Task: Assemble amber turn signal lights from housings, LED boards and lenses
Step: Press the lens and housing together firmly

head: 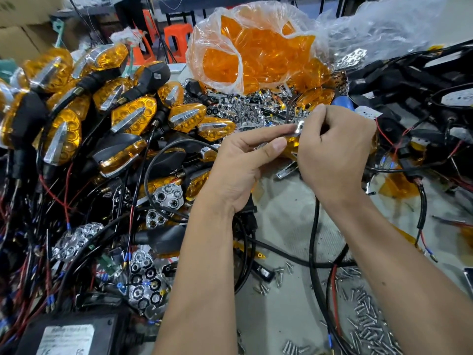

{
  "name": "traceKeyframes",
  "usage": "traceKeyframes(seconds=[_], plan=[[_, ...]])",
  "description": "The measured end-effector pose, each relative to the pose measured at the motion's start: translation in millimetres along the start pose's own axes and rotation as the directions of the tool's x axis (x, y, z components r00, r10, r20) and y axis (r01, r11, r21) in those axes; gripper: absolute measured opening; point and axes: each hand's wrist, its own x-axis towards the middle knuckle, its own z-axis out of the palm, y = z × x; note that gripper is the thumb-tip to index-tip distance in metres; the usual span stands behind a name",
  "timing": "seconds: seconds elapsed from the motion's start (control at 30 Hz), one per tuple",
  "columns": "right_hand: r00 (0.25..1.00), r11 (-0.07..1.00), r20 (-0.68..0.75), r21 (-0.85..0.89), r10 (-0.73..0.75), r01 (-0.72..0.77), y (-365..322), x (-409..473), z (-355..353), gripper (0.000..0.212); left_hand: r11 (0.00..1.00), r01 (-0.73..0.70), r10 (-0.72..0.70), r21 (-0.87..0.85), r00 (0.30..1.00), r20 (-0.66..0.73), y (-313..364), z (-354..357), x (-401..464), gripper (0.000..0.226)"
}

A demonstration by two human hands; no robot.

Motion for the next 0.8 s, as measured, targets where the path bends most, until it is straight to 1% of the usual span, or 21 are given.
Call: traceKeyframes(seconds=[0.1, 0.17, 0.23, 0.3, 0.33, 0.37, 0.4, 0.43, 0.47, 0.5, 0.57, 0.6, 0.67, 0.73, 0.77, 0.8], plan=[[0.999, 1.0, 0.037, 0.022, -0.006, 0.005, -1.4, 5.1, 0.1, 0.053, 1.0, -0.013, 0.014, 0.015, 0.999, -0.037, -0.1, 0.5, 0.8, 0.028], [0.993, 0.994, 0.092, 0.07, 0.079, -0.086, -3.4, 11.6, 0.3, 0.053, 0.999, -0.019, 0.021, 0.033, 0.997, -0.078, -1.8, 4.8, 2.6, 0.022], [0.978, 0.98, 0.144, 0.106, 0.153, -0.169, -6.6, 14.7, 0.7, 0.053, 1.0, -0.021, 0.022, 0.009, 0.993, -0.117, -2.0, 10.7, 3.3, 0.021], [0.966, 0.98, 0.231, 0.131, 0.116, -0.149, -10.0, 14.6, -0.6, 0.053, 1.0, -0.031, 0.03, -0.001, 0.986, -0.166, -1.4, 10.2, 3.8, 0.02], [0.946, 0.979, 0.317, 0.159, 0.075, -0.13, -10.8, 14.6, -2.3, 0.05, 0.999, -0.037, 0.04, 0.017, 0.978, -0.207, -1.1, 7.1, 4.3, 0.02], [0.905, 0.975, 0.424, 0.184, 0.035, -0.124, -10.6, 15.3, -4.5, 0.046, 0.999, -0.04, 0.046, 0.028, 0.966, -0.255, -0.3, 3.4, 4.3, 0.02], [0.849, 0.976, 0.528, 0.185, 0.001, -0.116, -10.0, 16.2, -7.2, 0.041, 0.999, -0.039, 0.044, 0.021, 0.95, -0.309, 0.5, -0.6, 4.1, 0.02], [0.797, 0.981, 0.603, 0.172, -0.031, -0.092, -8.7, 17.8, -9.3, 0.038, 0.999, -0.038, 0.035, -0.003, 0.934, -0.354, 1.5, -3.8, 4.0, 0.019], [0.768, 0.984, 0.637, 0.167, -0.063, -0.059, -6.9, 18.7, -10.6, 0.037, 0.999, -0.04, 0.024, -0.033, 0.923, -0.384, 2.3, -6.0, 3.7, 0.019], [0.769, 0.982, 0.633, 0.185, -0.094, -0.033, -5.5, 18.8, -11.3, 0.038, 0.997, -0.041, 0.013, -0.062, 0.919, -0.393, 3.1, -6.8, 3.5, 0.019], [0.813, 0.97, 0.564, 0.244, -0.144, 0.002, -6.7, 15.9, -11.6, 0.041, 0.996, -0.026, -0.009, -0.087, 0.924, -0.382, 4.2, -6.9, 5.0, 0.02], [0.835, 0.969, 0.525, 0.243, -0.164, 0.038, -8.3, 14.1, -10.8, 0.044, 0.997, -0.01, -0.019, -0.075, 0.926, -0.378, 4.4, -7.0, 6.4, 0.02], [0.856, 0.977, 0.479, 0.173, -0.193, 0.123, -10.1, 11.7, -8.1, 0.05, 0.999, 0.039, -0.047, -0.028, 0.922, -0.383, 2.9, -6.7, 8.8, 0.025], [0.853, 0.979, 0.48, 0.108, -0.204, 0.173, -11.0, 11.3, -5.2, 0.052, 0.997, 0.081, -0.076, -0.003, 0.918, -0.389, 1.0, -5.3, 9.0, 0.034], [0.841, 0.976, 0.497, 0.093, -0.216, 0.196, -11.5, 11.5, -4.4, 0.052, 0.997, 0.082, -0.078, -0.009, 0.915, -0.396, 0.9, -4.5, 8.4, 0.034], [0.821, 0.973, 0.522, 0.092, -0.23, 0.213, -12.7, 12.0, -4.2, 0.052, 0.998, 0.066, -0.068, -0.019, 0.91, -0.41, 1.8, -4.9, 7.7, 0.029]])
